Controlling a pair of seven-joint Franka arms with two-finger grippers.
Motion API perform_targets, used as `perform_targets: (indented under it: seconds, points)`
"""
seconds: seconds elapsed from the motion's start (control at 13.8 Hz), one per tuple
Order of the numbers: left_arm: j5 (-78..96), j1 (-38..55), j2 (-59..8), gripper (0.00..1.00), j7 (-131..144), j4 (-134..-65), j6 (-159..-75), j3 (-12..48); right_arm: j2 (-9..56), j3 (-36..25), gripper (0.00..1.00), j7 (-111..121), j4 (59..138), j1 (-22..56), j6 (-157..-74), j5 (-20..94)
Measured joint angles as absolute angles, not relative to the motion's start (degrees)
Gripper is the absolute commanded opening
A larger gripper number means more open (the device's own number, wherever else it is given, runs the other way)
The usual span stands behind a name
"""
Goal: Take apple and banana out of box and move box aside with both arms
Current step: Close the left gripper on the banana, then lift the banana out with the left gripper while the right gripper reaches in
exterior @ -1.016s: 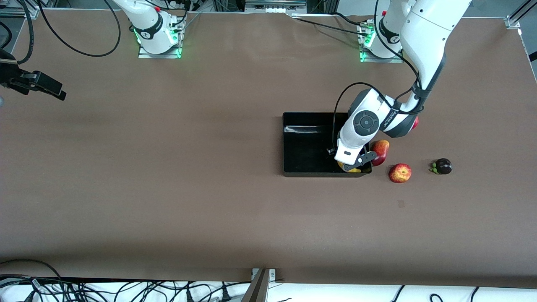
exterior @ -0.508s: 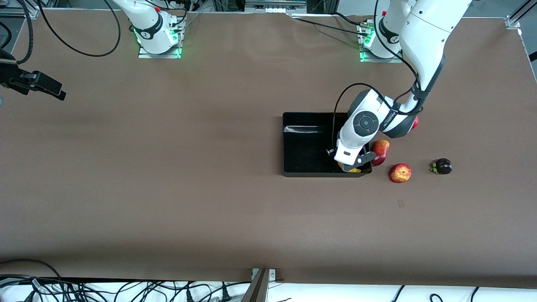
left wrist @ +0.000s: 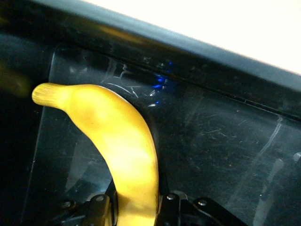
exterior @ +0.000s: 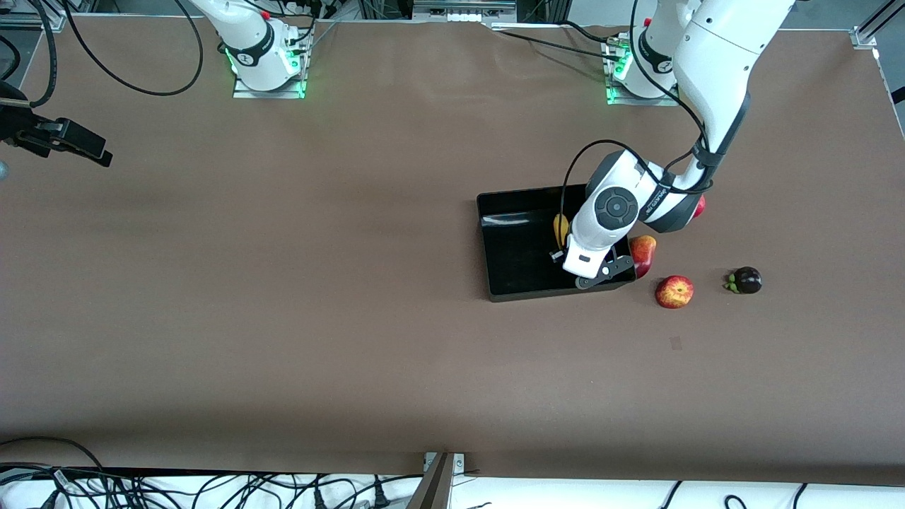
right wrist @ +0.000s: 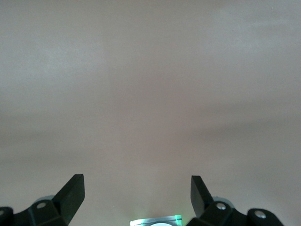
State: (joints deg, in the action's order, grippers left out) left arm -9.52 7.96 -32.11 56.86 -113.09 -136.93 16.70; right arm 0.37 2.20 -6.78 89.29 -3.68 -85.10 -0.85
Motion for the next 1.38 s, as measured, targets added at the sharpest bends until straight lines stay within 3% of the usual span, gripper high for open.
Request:
perform_targets:
  seconds: [0.22, 1.09, 1.38]
  points:
    - [-9.52, 7.96, -31.59, 0.00, 56.86, -110.61, -131.35, 17.12, 0.36, 2.25, 1.00, -6.78, 89.29, -3.68, -85.09, -0.85]
    - [-4.24, 6.09, -25.20, 0.00, 49.79, -90.79, -92.07, 19.53, 0.64, 2.56, 1.00, -6.64, 89.34, -3.51, -84.35, -0.85]
    - [-4.26, -2.45, -24.50, 0.00, 34.87, -89.14, -88.48, 19.54, 5.29, 2.92, 1.00, -6.72, 89.54, -1.16, -84.33, 3.57]
